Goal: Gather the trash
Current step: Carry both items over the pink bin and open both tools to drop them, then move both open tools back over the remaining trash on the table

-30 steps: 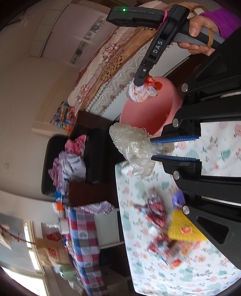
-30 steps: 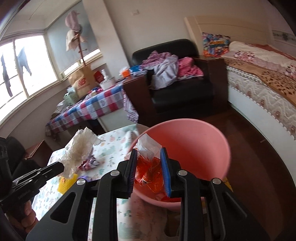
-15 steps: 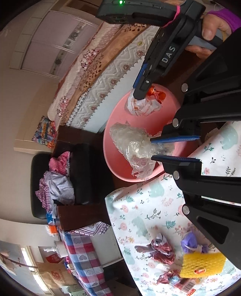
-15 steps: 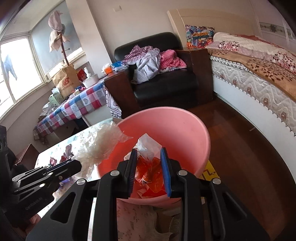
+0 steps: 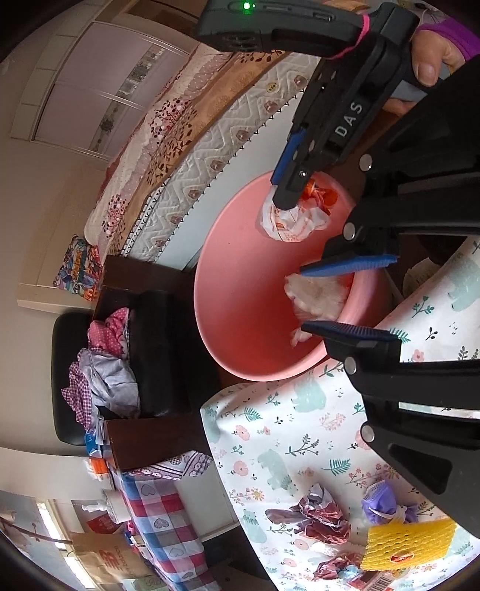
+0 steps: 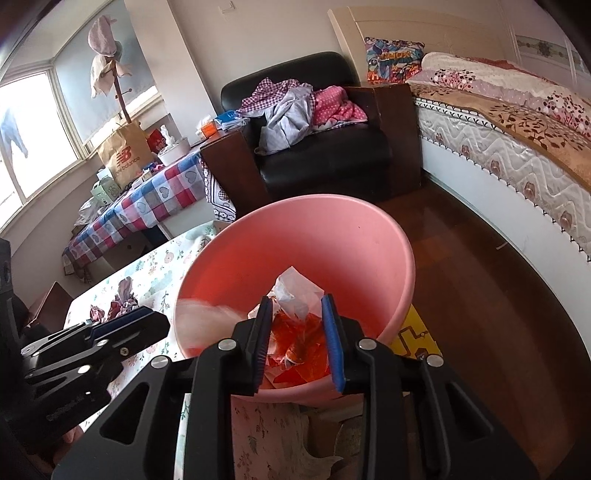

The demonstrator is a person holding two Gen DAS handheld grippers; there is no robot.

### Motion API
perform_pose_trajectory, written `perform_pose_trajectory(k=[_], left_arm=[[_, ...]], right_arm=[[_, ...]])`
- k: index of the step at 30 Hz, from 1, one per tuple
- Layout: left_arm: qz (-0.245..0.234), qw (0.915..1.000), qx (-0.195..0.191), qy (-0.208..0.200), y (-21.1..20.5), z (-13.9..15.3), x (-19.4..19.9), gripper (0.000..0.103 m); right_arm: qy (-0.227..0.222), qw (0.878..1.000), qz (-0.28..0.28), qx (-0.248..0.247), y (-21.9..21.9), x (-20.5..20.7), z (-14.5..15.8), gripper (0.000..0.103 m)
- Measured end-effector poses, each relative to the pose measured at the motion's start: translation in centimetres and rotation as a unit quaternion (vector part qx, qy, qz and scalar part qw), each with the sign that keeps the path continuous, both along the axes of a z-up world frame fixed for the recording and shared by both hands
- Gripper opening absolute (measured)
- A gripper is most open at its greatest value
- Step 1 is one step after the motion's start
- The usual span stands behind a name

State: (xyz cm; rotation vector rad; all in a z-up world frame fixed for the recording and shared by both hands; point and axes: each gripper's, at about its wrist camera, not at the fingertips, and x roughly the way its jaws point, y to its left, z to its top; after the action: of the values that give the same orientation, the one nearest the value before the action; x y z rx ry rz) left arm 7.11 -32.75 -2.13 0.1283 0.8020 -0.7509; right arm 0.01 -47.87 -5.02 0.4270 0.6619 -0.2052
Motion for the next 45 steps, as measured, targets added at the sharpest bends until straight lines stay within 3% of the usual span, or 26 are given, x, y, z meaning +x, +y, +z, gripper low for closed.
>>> perform_pose_trajectory(k=[3,5,7,25,37,45], left_arm=[[0.002,1.0000,-0.007,-0.002,0.3,0.3,-0.3,0.034],[0.004,0.9999,-0.012,-0.002,0.5,0.5,-0.4,0.035],[0.004,0.9998,-0.017,-0.003,0.7,0.8,-0.6,0.037],[0.037,0.9978,-0.049,-0.025,5.6,3.0,-2.2,0.043],[0.091,0.9925,-0.046,-0.068,14.0,4.4,-3.0,0.046],[0.180,0.9813,-0.045,-0.049,22.8,3.2,-2.4,0.046]], right_arm=[[0.000,1.000,0.000,-0.001,0.0,0.0,0.0,0.031],[-0.005,1.000,-0.001,-0.001,0.1,-0.1,0.1,0.041],[-0.009,1.000,-0.005,-0.005,0.1,-0.3,0.4,0.043],[-0.029,0.998,0.039,-0.030,3.7,-1.1,2.9,0.043],[-0.028,0.993,0.106,-0.030,9.1,0.3,3.0,0.043],[-0.006,0.989,0.146,-0.032,12.6,1.5,2.1,0.043]])
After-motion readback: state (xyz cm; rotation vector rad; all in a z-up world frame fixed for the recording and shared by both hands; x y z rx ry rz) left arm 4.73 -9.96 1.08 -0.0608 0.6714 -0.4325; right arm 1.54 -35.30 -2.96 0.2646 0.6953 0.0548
